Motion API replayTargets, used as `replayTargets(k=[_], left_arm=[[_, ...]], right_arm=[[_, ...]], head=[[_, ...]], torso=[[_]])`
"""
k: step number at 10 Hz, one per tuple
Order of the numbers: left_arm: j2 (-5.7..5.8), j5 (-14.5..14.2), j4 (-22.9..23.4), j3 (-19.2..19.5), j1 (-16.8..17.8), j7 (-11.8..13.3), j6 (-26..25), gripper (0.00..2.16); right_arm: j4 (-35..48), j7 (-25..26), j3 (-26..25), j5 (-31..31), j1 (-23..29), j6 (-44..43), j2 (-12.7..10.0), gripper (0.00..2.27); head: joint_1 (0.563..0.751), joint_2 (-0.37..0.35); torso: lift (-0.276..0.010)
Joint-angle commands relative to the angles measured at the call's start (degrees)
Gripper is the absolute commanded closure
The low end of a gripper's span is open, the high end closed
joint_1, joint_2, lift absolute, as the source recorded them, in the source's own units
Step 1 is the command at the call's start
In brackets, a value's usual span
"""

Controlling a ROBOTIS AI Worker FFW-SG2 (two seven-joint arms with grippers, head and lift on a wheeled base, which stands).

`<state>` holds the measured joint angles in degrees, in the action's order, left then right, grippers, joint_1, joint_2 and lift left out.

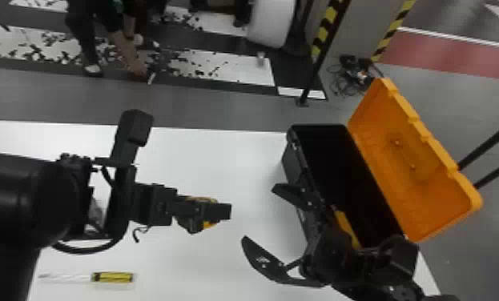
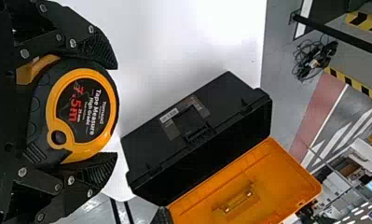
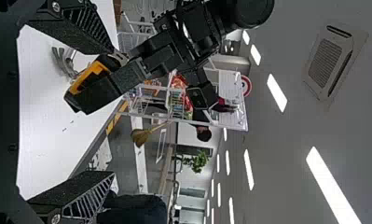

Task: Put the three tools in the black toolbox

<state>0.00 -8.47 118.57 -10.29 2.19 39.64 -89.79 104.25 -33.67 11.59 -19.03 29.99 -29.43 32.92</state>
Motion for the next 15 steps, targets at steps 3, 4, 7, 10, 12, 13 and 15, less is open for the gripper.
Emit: replayTargets(k=[3,4,7,10,12,13,15], left_arm=[[-0.15,-2.6,-0.4,-1.0,-2.7,-2.1,-0.2,1.83],[-0.15,-2.6,0.1,-1.0,-2.8,-2.1,-0.2,1.83],[-0.15,-2.0,0.3,-0.2,-2.3,-2.3,-0.2,1.83],[-0.15,-1.7,0.3,-1.0,-1.5,-3.1,-0.2,1.83],[-0.15,-2.0,0.7,-1.0,-1.5,-3.3,-0.2,1.83],[-0.15,-2.1,0.8,-1.0,-1.0,-3.7,-0.2,1.83],[-0.15,-2.0,0.7,-1.3,-0.1,-3.8,-0.2,1.83]], right_arm=[[0.4,0.1,1.4,1.9,-1.2,3.9,-0.1,0.08],[0.4,0.1,1.6,2.0,-1.2,4.4,-0.1,0.08],[1.0,0.1,1.9,3.0,-0.8,7.2,-0.1,0.08],[1.4,0.1,2.6,3.5,-1.5,10.1,-0.2,0.07],[1.1,0.3,3.9,3.6,-3.0,10.2,-0.7,0.07],[1.0,0.4,4.6,3.8,-3.5,10.4,-0.9,0.07],[1.0,0.6,5.3,3.8,-4.0,11.6,-1.2,0.07]], head=[[0.695,-0.229],[0.695,-0.230],[0.695,-0.220],[0.695,-0.201],[0.695,-0.192],[0.695,-0.188],[0.695,-0.173]], torso=[[-0.055],[-0.055],[-0.055],[-0.055],[-0.055],[-0.055],[-0.055]])
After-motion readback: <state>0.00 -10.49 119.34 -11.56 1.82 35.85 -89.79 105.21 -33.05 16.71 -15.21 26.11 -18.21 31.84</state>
